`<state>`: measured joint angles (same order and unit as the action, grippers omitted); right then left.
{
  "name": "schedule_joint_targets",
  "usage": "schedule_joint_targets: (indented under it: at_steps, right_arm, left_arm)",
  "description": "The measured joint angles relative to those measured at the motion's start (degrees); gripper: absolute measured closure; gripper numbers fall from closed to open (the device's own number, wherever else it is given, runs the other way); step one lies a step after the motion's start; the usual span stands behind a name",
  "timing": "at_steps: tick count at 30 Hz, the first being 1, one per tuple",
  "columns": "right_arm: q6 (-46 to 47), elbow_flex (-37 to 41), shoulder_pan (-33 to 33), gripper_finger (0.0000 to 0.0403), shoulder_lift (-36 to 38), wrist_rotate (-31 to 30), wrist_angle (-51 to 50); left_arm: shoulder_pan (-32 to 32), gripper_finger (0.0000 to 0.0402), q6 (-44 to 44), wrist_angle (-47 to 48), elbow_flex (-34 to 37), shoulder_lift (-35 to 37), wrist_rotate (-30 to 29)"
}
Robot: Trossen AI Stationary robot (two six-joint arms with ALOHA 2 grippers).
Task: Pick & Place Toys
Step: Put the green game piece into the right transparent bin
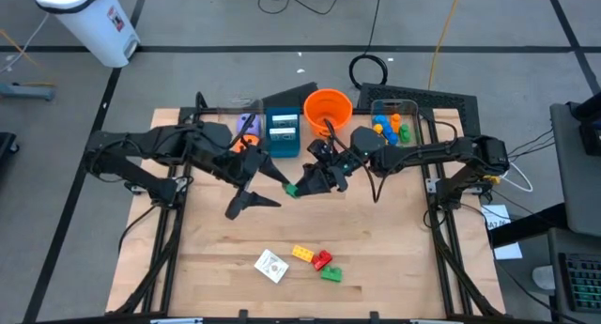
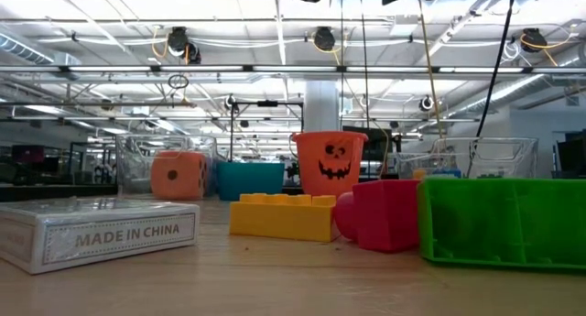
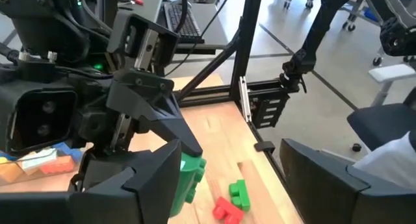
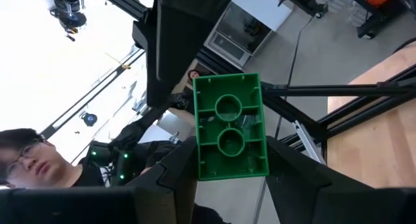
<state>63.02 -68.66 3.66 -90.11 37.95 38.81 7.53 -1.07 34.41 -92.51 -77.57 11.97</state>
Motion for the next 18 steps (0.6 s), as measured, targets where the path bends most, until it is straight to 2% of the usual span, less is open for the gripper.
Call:
schedule_joint_targets:
  at_steps: [5,13,18]
  right_arm:
    - [0.8,0.0,0.0,0.0261,0.0,1.4,0.1]
    - [0.9,0.0,0.0,0.0258,0.0,1.4,0.9]
    - [0.8,0.0,0.0,0.0260,0.0,1.8,1.0]
  left_arm:
    - [0.0,0.0127,1.6,0.2,0.0,-0.6,0.0]
    - [-0.3,0.0126,4.7,-0.6,0.0,-2.3,-4.3]
    - [-1.2,0.0126,4.9,-0.1,0.0,-2.7,-4.2]
